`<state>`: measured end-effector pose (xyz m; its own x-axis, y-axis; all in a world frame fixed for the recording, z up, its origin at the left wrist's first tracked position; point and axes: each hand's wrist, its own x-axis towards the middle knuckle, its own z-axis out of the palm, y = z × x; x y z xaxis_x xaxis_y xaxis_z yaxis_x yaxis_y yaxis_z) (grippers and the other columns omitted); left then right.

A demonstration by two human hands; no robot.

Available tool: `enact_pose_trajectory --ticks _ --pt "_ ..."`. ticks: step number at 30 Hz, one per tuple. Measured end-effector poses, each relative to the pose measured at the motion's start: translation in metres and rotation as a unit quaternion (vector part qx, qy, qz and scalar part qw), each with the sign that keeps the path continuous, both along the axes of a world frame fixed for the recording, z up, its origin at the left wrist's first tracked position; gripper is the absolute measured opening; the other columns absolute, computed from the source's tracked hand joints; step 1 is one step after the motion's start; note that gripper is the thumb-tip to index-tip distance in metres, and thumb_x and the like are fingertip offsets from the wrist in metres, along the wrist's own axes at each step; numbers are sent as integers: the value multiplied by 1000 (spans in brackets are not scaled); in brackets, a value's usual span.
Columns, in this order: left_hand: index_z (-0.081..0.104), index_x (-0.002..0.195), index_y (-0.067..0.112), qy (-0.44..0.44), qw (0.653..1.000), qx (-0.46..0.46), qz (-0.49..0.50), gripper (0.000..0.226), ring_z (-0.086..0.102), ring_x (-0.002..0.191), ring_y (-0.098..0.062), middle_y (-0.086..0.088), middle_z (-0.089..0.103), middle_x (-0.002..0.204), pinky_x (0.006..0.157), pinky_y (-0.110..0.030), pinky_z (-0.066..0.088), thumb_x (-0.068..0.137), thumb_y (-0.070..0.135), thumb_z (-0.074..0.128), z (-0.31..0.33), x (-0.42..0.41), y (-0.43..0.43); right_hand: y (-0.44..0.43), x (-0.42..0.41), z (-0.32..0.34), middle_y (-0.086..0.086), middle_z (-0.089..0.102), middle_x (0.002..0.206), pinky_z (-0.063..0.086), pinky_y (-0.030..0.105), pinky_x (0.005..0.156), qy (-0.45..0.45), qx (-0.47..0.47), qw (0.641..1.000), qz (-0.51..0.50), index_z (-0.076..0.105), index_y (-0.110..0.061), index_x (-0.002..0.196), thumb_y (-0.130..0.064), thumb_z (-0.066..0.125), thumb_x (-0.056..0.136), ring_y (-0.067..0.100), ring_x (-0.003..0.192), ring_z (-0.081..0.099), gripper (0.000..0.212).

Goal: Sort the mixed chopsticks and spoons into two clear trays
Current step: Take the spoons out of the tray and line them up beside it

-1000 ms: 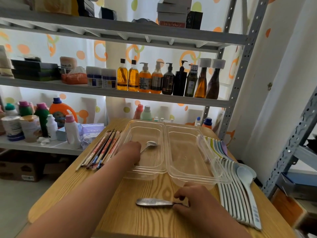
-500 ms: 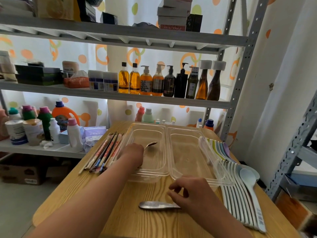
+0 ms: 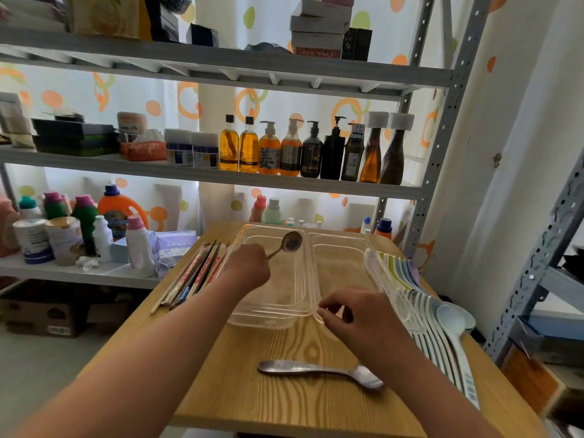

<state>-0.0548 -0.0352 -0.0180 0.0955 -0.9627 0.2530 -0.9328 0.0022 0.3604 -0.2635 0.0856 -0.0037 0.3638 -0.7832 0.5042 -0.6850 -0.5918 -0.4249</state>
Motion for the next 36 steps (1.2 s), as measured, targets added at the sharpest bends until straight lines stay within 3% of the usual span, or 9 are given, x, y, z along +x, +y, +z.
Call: enact_pose_trajectory --ticks 5,8,12,18,23,26,29,31,36 --pt "71 100 7 118 988 -24 -94 18 60 73 -12 -3 70 85 64 -19 46 91 16 58 23 -10 13 -4 1 6 -12 54 87 34 1 62 1 -67 997 -36 70 -18 103 -14 68 83 -7 62 45 21" --pt "71 96 6 190 967 15 -167 15 63 64 -11 0 69 75 60 -24 55 90 15 62 35 -21 30 -7 2 10 -3 59 100 29 0 70 8 -113 992 -52 66 -13 114 -9 69 82 -4 80 48 32" --pt "70 97 4 230 934 108 -251 14 56 55 -5 2 68 72 53 -17 48 91 11 60 46 -36 55 -11 3 10 9 62 115 38 18 85 51 -135 986 -88 63 -8 119 -9 71 81 22 106 58 39" --pt "69 97 0 281 863 249 -337 13 51 54 -9 -4 65 74 51 -19 44 92 7 58 45 -35 75 -8 -6 11 8 67 80 49 32 66 104 -97 989 -51 74 -9 90 -12 64 86 21 75 60 11" --pt "68 92 5 302 847 283 -334 13 50 55 -9 -1 64 71 51 -18 44 93 6 55 39 -26 76 0 -9 7 6 67 94 41 27 76 150 -50 987 -1 71 -12 106 -18 61 89 20 88 58 20" --pt "69 92 7 284 833 327 -345 13 54 59 -10 -1 67 75 56 -20 48 93 7 56 39 -19 76 0 -11 4 8 71 91 45 24 74 143 -22 989 -2 72 -9 103 -15 62 88 20 81 62 19" --pt "69 100 6 237 844 324 -357 16 59 65 -8 2 69 79 61 -19 49 94 13 55 39 -18 74 4 -14 0 6 72 91 40 10 70 138 17 990 12 73 -9 101 -16 65 87 12 78 61 18" --pt "68 100 10 257 856 298 -335 14 60 69 -7 2 69 81 62 -19 49 94 13 56 36 -18 70 6 -16 -4 3 71 95 34 2 66 147 40 988 13 72 -12 105 -18 64 88 4 77 54 20" --pt "68 96 12 307 928 46 -206 14 50 61 -6 2 62 76 51 -12 39 94 13 54 20 -25 54 5 -18 -15 1 69 106 42 14 79 186 118 975 -1 70 -16 111 -21 62 89 7 87 58 23"
